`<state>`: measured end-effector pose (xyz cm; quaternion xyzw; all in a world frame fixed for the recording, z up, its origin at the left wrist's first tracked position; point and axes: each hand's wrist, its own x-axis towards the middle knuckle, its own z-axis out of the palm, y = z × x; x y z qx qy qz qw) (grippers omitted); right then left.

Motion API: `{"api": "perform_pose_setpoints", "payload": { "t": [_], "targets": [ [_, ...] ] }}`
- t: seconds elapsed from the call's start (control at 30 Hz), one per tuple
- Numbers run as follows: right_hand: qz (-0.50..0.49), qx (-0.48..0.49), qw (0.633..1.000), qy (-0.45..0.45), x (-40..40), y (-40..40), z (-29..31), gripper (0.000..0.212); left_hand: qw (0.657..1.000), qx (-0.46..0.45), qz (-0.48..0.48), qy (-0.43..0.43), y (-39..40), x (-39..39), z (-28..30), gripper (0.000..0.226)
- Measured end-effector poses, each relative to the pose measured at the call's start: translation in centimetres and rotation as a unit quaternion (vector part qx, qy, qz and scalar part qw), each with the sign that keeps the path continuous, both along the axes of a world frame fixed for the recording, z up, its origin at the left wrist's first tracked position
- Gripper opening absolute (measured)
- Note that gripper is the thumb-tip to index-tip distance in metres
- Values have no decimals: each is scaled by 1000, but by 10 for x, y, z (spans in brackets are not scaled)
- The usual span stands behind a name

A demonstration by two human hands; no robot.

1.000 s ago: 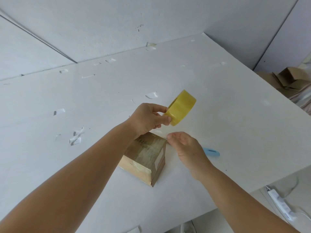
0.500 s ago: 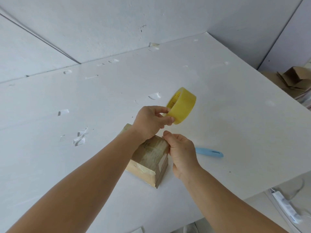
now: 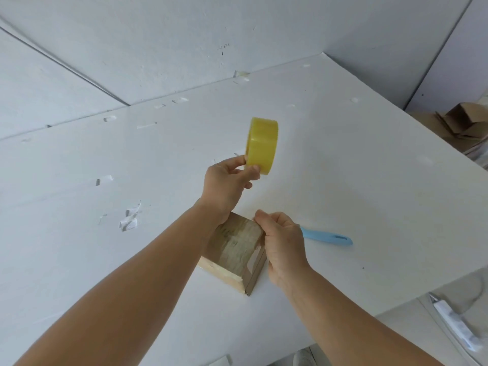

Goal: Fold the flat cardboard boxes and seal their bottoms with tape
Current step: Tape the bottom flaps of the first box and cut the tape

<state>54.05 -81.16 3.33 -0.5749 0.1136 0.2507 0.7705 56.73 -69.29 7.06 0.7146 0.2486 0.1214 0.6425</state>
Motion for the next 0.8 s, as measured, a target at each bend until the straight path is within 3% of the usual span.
{"api": "perform_pose_setpoints", "payload": {
  "t": [0.17, 0.37, 0.7, 0.8],
  "targets": [
    [0, 3, 1000, -1, -2, 0, 2, 26, 999, -8, 13, -43, 0, -6, 6, 18],
    [10, -17, 1000, -6, -2, -3, 0, 27, 996, 49, 13, -67, 10, -32, 11, 22],
    [139, -117, 983, -3, -1, -8, -3, 23, 996, 35, 40, -77, 12, -47, 0, 19],
    [183, -134, 973, 37, 0, -11, -15, 44, 996, 37, 44, -74, 13, -47, -2, 23]
  ]
}}
